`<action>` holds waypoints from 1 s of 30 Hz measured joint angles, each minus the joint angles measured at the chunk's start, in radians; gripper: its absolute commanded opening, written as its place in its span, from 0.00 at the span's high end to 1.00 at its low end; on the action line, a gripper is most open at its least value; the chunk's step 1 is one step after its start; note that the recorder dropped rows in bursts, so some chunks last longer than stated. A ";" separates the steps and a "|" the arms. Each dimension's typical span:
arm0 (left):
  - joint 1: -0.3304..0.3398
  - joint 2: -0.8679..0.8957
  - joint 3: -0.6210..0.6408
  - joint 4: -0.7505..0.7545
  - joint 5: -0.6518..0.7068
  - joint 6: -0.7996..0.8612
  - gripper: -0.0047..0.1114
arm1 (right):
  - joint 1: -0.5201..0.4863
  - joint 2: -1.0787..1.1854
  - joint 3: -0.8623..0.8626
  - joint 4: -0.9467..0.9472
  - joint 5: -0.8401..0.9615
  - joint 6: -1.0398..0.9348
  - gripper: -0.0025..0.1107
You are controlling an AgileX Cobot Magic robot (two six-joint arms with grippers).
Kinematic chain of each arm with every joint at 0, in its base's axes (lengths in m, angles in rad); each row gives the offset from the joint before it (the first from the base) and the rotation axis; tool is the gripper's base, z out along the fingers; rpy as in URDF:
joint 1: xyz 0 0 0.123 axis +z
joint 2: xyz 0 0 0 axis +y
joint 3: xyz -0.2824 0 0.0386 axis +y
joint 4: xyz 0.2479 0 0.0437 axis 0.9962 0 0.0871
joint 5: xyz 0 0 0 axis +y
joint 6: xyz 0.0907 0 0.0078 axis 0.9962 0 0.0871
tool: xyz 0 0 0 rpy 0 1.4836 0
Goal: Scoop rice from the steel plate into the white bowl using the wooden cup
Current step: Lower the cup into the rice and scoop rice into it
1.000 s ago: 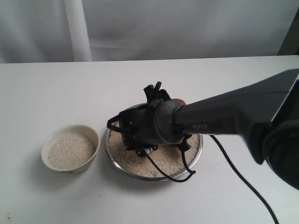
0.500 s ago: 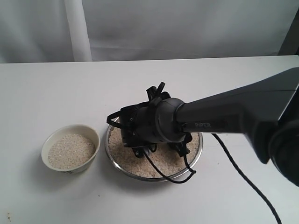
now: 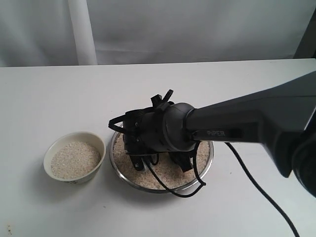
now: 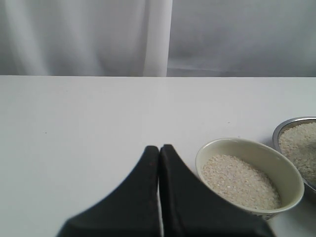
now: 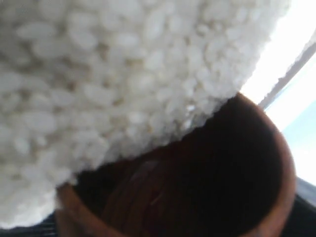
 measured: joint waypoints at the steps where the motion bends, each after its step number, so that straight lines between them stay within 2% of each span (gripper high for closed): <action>1: 0.000 0.000 0.000 0.000 0.000 0.000 0.96 | 0.000 -0.002 0.000 0.009 -0.005 -0.002 0.98; 30: 0.000 0.000 0.000 0.000 0.000 0.000 0.96 | 0.000 -0.038 0.000 0.236 -0.197 -0.005 0.98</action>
